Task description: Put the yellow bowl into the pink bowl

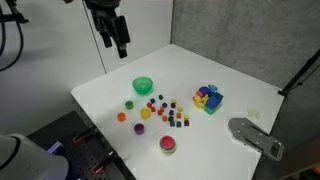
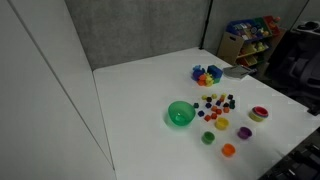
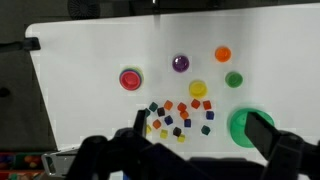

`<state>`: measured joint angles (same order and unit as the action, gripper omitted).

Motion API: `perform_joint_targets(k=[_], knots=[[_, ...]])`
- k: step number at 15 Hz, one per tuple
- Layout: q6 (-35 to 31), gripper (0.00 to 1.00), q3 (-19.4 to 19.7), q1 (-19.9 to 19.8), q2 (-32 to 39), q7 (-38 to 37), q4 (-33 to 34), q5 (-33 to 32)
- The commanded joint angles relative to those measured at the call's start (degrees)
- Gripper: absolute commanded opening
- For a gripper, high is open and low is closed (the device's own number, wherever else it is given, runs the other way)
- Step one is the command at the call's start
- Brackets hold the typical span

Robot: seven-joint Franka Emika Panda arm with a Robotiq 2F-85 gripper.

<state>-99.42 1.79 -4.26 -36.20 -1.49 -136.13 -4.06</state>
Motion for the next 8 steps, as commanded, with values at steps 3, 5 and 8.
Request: perform_joint_targets(k=[3,5,8], knots=[[-0.48,1.0,-0.97,1.29,8.2,-1.12,2.2,0.55],[-2.14,1.0,-1.42,1.73,10.59,-1.37,1.62,0.55],[-5.1,1.0,-2.0,2.66,14.27,-1.5,0.96,1.11]])
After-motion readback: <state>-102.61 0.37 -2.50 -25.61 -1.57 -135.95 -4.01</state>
